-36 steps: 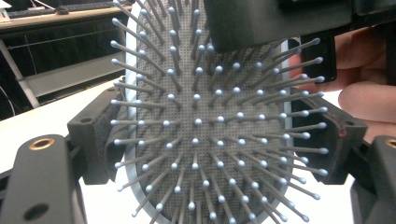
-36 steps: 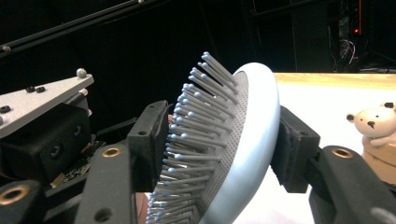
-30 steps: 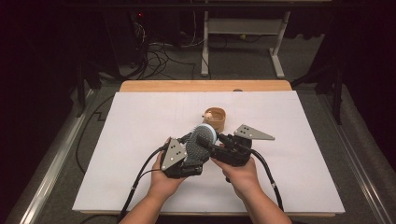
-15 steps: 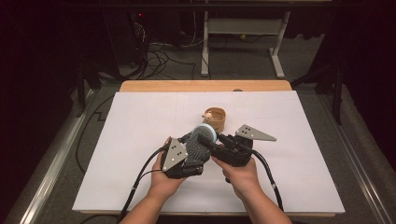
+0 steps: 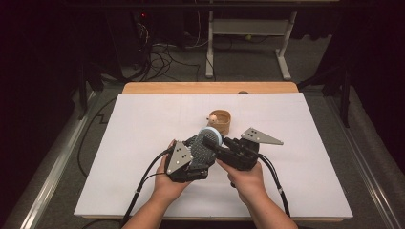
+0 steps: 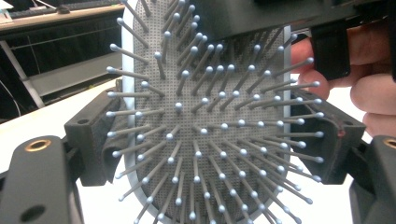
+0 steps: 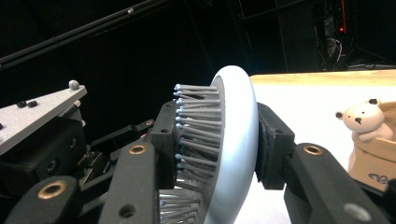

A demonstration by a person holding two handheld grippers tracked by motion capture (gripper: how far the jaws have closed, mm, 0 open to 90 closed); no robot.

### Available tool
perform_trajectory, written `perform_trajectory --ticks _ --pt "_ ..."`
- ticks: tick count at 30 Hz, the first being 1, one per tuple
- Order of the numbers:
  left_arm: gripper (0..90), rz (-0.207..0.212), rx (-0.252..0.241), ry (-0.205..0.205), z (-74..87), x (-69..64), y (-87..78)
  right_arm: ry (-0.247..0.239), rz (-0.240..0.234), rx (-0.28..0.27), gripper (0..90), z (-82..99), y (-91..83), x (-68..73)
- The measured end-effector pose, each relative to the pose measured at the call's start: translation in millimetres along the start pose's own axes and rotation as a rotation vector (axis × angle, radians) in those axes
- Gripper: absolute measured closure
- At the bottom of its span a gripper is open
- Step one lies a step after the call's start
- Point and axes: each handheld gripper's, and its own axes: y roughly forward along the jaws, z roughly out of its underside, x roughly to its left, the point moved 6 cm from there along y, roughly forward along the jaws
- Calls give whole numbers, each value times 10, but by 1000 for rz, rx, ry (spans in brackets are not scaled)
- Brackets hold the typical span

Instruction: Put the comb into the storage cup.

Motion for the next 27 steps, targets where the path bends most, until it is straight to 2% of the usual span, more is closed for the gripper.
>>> perform_trajectory --ticks 16,27 --pt "203 30 7 -25 4 36 4 6 9 6 609 1 23 -10" --pt "150 67 -1 -33 17 51 13 -8 16 -8 610 -34 8 -35"
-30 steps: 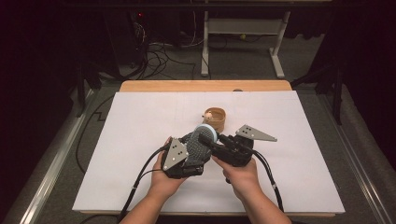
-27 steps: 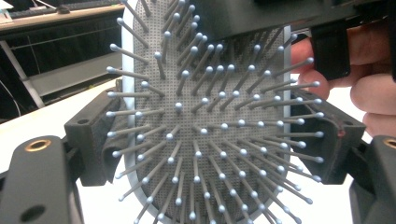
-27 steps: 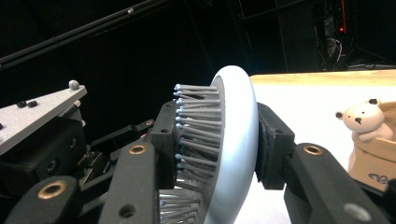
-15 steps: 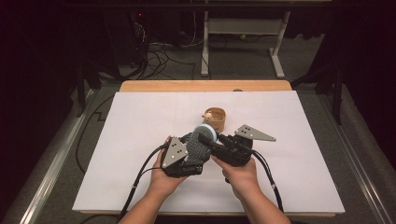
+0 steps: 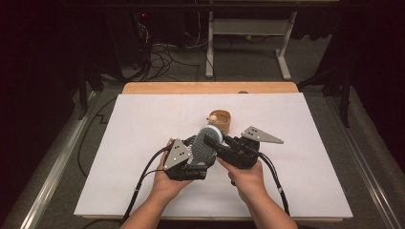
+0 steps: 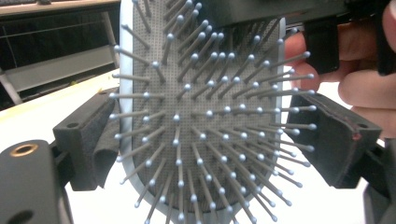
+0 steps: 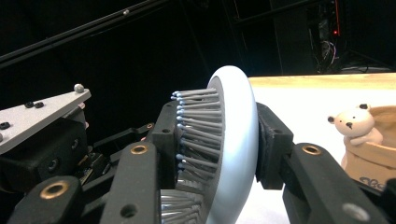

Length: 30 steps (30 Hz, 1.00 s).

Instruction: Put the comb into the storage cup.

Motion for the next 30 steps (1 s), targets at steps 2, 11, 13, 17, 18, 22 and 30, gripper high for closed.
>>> perform_trajectory --ticks 2,11,13,17,18,22,30 --pt "138 0 1 -3 4 3 5 -2 8 -4 610 -9 -10 -9" --pt "38 16 -3 -17 16 14 5 -11 26 -15 609 -40 -42 -59" --pt "32 14 -5 -21 24 28 -3 -10 31 -20 609 -49 -52 -73" --pt "15 26 -1 -40 55 61 -14 -16 39 -29 609 -72 -80 -93" --pt "13 24 -1 -41 63 69 -21 -21 42 -33 609 -79 -87 -99" --pt "8 27 5 -52 79 99 -52 -22 53 -43 608 -100 -119 -130" --pt "7 -2 -9 -60 87 213 -187 -54 74 -62 608 -140 -187 -167"
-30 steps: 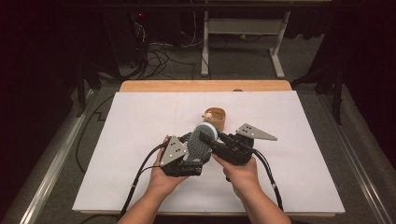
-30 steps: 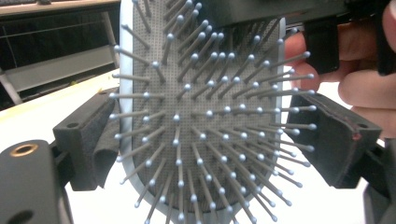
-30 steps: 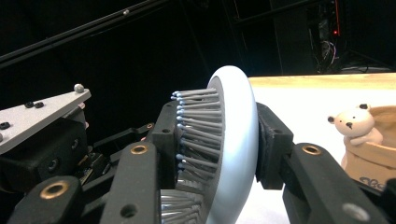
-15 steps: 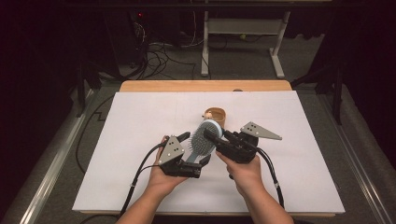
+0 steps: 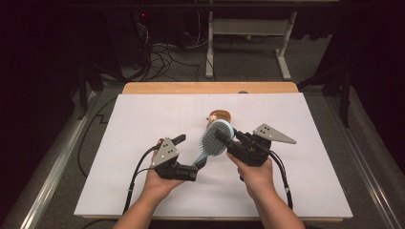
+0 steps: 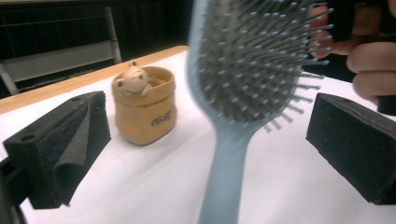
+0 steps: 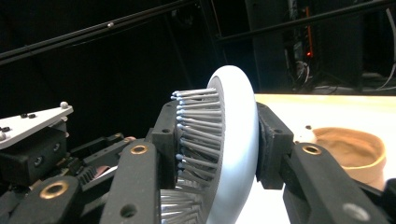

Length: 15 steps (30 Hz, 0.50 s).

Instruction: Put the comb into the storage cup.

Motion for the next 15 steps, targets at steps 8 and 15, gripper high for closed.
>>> perform_trajectory --ticks 8,15 --pt "6 -24 0 -7 58 131 -116 -9 14 -15 606 -53 -79 -59" --pt "6 -46 -2 -26 141 277 -233 -37 37 -22 605 -86 -150 -106"
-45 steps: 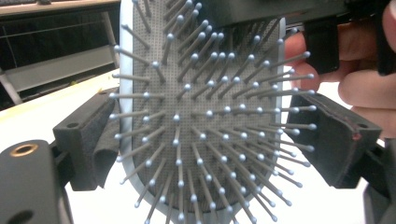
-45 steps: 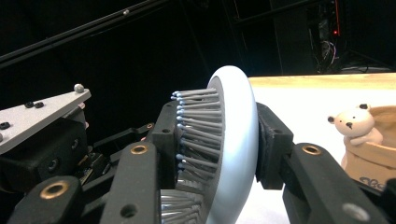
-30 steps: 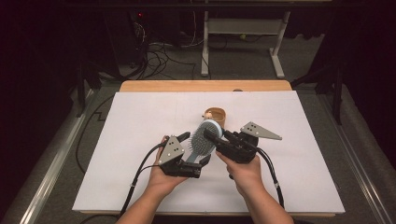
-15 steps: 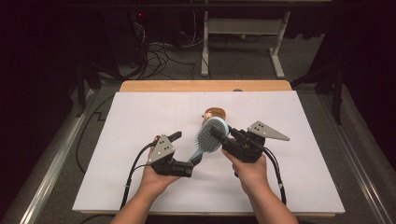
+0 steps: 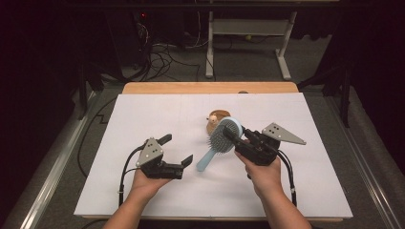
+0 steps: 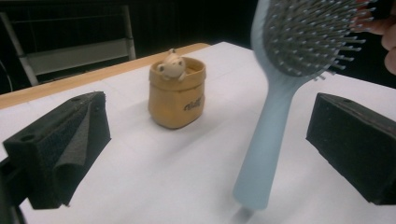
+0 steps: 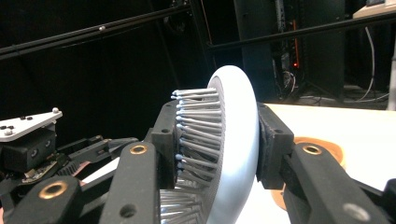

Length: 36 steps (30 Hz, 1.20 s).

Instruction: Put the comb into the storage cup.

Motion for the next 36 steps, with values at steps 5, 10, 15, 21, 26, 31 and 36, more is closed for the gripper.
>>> perform_trajectory --ticks 5,10,15,21,26,31,36 --pt "8 -25 -4 1 43 98 -81 -25 18 -3 604 -15 -46 -41" --pt "9 -46 -4 -1 88 207 -187 -38 31 -7 603 -28 -96 -76" --pt "9 -65 -2 6 137 290 -290 -47 41 -12 602 -39 -151 -114" --pt "18 -87 -11 -21 207 397 -426 -52 54 -24 601 -61 -213 -160" --pt "18 -128 -16 -6 261 479 -530 -72 70 -29 600 -80 -259 -200" --pt "17 -144 -8 -1 335 530 -569 -91 90 -41 598 -93 -309 -245" --pt "8 -145 1 -1 356 539 -573 -115 116 -50 598 -109 -369 -289"
